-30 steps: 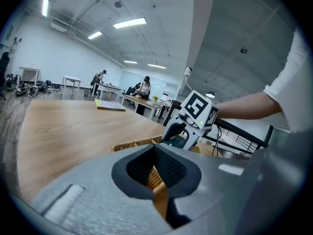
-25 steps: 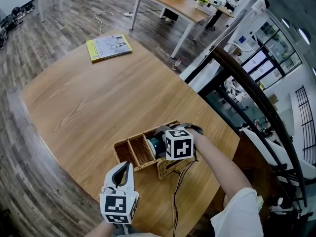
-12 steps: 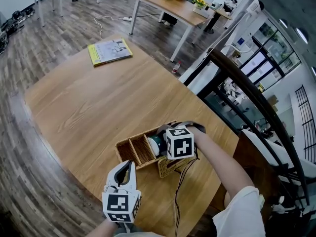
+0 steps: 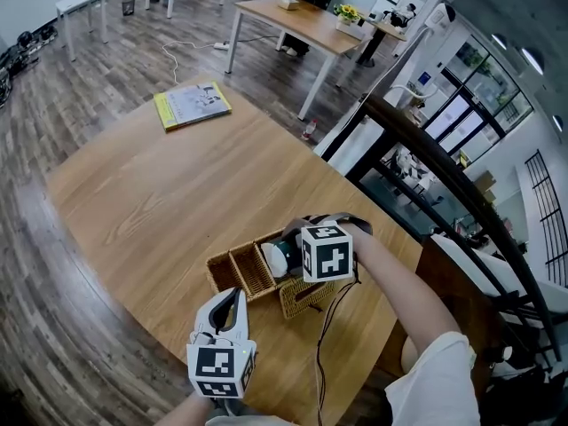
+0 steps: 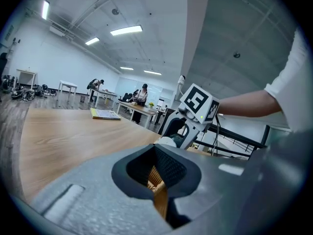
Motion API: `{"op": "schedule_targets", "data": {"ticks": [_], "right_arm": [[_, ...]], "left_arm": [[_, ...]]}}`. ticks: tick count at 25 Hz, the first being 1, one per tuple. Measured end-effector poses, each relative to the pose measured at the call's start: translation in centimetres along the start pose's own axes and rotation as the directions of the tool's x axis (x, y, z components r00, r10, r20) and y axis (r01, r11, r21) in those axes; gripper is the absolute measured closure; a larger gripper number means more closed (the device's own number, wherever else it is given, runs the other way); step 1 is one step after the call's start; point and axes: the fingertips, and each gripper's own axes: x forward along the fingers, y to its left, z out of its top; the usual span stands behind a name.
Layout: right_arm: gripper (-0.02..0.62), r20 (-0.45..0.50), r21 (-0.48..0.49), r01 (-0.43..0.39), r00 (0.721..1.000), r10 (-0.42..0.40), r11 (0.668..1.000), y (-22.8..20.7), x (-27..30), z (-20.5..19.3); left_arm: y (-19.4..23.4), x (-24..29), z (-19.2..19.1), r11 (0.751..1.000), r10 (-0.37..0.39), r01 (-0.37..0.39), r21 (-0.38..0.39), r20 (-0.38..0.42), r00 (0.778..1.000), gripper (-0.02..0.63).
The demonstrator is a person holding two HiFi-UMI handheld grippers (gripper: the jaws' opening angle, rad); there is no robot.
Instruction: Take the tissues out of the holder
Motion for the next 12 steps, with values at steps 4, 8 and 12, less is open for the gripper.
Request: {"op": "schedule_targets", "data": {"ticks": [4,8,12], "right_arm": [[0.305,0.019,0.008,0.025,0.999,-0.025,1.000,0.1,-1.6,0.7],[0.305,0.015,0.005,0.044,0.999,-0.044,0.999,0.4,-2.8,1.0],[0.305,0.011,0.008,0.067,0.998,-0.067,0.998,0.8,-4.1,1.1]], "left_arm": [[-0.3,-0.4,0.7,1.000,-0.004,0.004,0.007,0.010,1.000,0.620],[-0.7,-0.7,1.1,1.000,-0.007,0.007,0.012,0.021,1.000,0.620],[-1.1,-1.3,1.5,1.000,-0.011,0.010,0.021,0.029,1.000,0.620]]}}
